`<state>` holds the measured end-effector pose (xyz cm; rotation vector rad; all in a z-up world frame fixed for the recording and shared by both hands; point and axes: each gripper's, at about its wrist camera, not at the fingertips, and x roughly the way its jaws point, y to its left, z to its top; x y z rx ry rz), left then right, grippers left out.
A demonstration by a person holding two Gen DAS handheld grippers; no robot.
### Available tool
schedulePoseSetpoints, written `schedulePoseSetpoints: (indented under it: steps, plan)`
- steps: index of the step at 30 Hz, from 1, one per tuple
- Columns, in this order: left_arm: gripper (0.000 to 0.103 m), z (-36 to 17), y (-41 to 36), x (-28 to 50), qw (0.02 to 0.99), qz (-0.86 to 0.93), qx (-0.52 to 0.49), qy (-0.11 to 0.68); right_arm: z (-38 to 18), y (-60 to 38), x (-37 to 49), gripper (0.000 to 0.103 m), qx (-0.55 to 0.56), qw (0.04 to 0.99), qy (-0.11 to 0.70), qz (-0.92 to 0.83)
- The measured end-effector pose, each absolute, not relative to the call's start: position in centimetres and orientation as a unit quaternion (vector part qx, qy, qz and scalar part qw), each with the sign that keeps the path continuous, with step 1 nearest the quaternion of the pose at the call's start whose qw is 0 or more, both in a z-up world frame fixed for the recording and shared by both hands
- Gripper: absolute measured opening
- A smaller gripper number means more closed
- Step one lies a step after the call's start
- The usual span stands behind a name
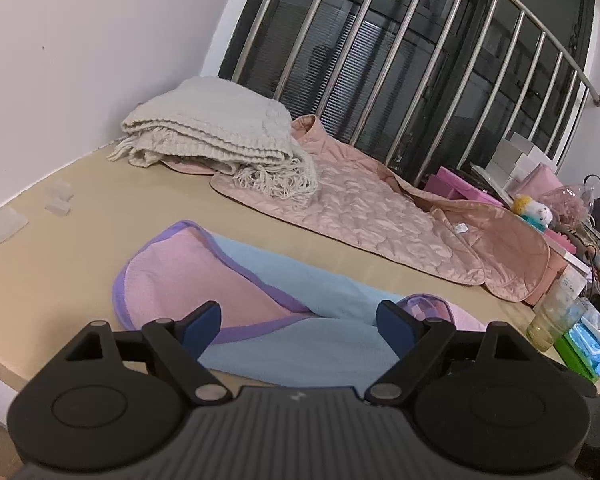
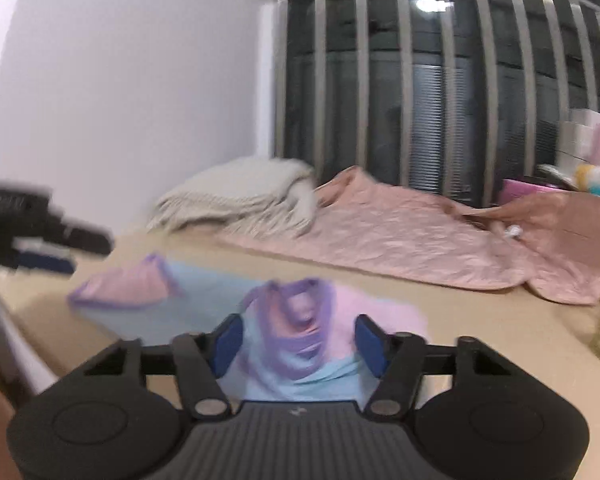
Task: Fold clothes
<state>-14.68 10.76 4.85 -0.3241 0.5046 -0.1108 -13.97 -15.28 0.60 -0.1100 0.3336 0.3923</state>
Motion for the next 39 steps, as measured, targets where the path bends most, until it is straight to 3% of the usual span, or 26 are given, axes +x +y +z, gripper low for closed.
schedulePoseSetpoints:
  steps: [2, 3, 9, 13, 14, 17, 22, 29, 34, 36, 38, 39]
  plan:
    - [0.086, 5.0, 10.6, -14.9, 0.955, -0.056, -0.156, 0.248, 0.0, -14.3, -12.8, 0.018, -0.070, 0.961, 0.188, 0.192]
    - [0.086, 5.1, 10.6, -15.0, 0.955, -0.057, -0.155, 0.247, -0.4, -13.7, -12.2, 0.004, -0.077, 0.958, 0.199, 0.189]
    - [0.086, 5.1, 11.4, -15.4, 0.955, -0.045, -0.163, 0.243, 0.1, -12.4, -10.6, 0.002, -0.039, 0.967, 0.197, 0.156]
    - [0.086, 4.4, 11.6, -15.2, 0.955, -0.018, -0.148, 0.255, -0.6, -11.1, -10.4, 0.006, -0.065, 0.960, 0.208, 0.176]
    - [0.086, 4.2, 11.7, -15.2, 0.956, -0.006, -0.141, 0.259, -0.4, -11.1, -10.8, 0.011, -0.074, 0.959, 0.205, 0.180]
    - [0.086, 3.3, 12.1, -15.3, 0.955, 0.056, -0.108, 0.272, 1.7, -12.3, -11.6, 0.039, -0.068, 0.956, 0.189, 0.212]
    - [0.086, 1.7, 11.7, -14.5, 0.947, 0.134, -0.052, 0.287, 7.1, -12.8, -9.4, 0.041, -0.083, 0.935, 0.172, 0.299]
    - [0.084, 0.8, 13.6, -13.7, 0.945, 0.151, -0.098, 0.273, 9.0, -1.7, 1.5, 0.041, -0.219, 0.835, 0.260, 0.432]
    - [0.060, 0.6, 13.6, -13.7, 0.947, 0.158, -0.072, 0.272, 5.4, 6.6, 6.8, 0.039, -0.244, 0.780, 0.348, 0.460]
    - [0.058, 0.6, 13.5, -13.8, 0.947, 0.159, -0.063, 0.270, 3.8, 8.1, 7.8, 0.038, -0.250, 0.769, 0.370, 0.457]
    - [0.047, 0.6, 13.4, -13.7, 0.948, 0.160, -0.060, 0.269, 2.8, 8.5, 8.4, 0.037, -0.242, 0.763, 0.382, 0.462]
    - [0.036, 0.7, 13.2, -13.5, 0.949, 0.153, -0.055, 0.270, 2.7, 8.3, 8.5, 0.032, -0.230, 0.762, 0.383, 0.468]
